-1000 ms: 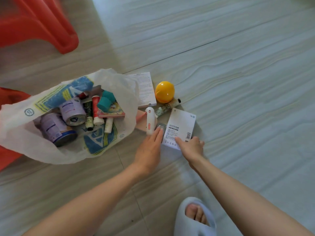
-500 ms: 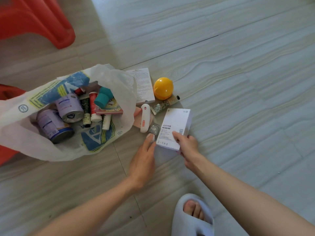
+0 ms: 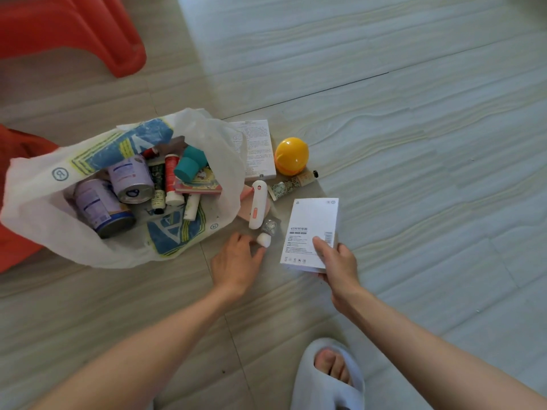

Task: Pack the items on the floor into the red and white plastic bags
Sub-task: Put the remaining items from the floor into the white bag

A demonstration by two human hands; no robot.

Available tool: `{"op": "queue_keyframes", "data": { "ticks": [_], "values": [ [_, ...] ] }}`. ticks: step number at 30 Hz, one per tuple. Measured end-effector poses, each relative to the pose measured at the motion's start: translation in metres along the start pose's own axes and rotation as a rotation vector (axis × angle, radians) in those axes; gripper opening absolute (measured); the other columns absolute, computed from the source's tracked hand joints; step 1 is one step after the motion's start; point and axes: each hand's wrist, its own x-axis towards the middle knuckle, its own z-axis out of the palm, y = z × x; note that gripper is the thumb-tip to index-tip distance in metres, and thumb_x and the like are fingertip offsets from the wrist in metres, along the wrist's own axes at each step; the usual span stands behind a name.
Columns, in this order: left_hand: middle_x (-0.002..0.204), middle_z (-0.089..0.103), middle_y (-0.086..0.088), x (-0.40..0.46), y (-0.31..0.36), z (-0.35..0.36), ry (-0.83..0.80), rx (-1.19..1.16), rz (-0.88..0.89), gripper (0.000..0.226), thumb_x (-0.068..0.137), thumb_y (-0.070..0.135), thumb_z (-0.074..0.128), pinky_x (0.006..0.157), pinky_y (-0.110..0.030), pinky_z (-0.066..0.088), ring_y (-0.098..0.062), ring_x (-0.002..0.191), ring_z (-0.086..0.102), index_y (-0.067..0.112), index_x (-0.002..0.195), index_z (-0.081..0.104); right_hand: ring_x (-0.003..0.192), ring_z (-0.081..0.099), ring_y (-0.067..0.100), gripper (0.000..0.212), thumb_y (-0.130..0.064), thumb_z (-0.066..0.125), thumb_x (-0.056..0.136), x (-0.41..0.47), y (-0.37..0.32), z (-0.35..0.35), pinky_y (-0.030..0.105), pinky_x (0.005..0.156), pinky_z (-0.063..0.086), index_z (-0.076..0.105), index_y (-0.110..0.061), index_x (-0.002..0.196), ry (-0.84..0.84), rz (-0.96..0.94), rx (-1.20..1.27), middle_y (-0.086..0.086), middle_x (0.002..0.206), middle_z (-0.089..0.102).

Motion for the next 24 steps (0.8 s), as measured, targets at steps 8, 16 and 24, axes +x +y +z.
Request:
{"op": "queue_keyframes", "data": {
  "ticks": [8, 16, 24],
  "values": [
    [0.114, 0.058, -0.005, 0.019, 0.026, -0.005, -0.060, -0.139, -0.150, 0.030, 0.085, 0.034, 0.056, 0.074, -0.033, 0.042, -0.026, 0.102, 0.056, 0.015, 0.108, 0.058, 0.087, 0.064, 0.025, 0.012, -0.020, 0.061, 0.086, -0.013, -0.004, 0.002, 0.034, 0.062, 0.052, 0.056, -0.010, 0.088, -0.014, -0.082, -0.151, 0.013, 0.100, 0.066],
    [0.066, 0.055, 0.003, -0.037, -0.036, -0.058, 0.063, -0.643, -0.233, 0.021, 0.087, 0.033, 0.055, 0.054, -0.025, 0.035, -0.014, 0.064, 0.049, 0.018, 0.073, 0.056, 0.067, 0.064, 0.013, 0.008, -0.016, 0.057, 0.085, -0.037, -0.034, 0.022, 0.031, 0.057, 0.049, 0.060, -0.010, 0.089, -0.388, -0.241, -0.357, 0.005, 0.083, 0.068],
    [0.098, 0.066, -0.012, -0.001, -0.091, -0.118, 0.410, -0.911, -0.443, 0.024, 0.084, 0.035, 0.060, 0.079, -0.039, 0.048, -0.027, 0.090, 0.062, 0.014, 0.095, 0.057, 0.092, 0.064, 0.018, 0.018, -0.029, 0.056, 0.090, -0.050, -0.061, 0.103, 0.023, 0.052, 0.051, 0.056, -0.021, 0.106, -0.698, 0.049, -0.258, 0.005, 0.104, 0.068]
  ]
}}
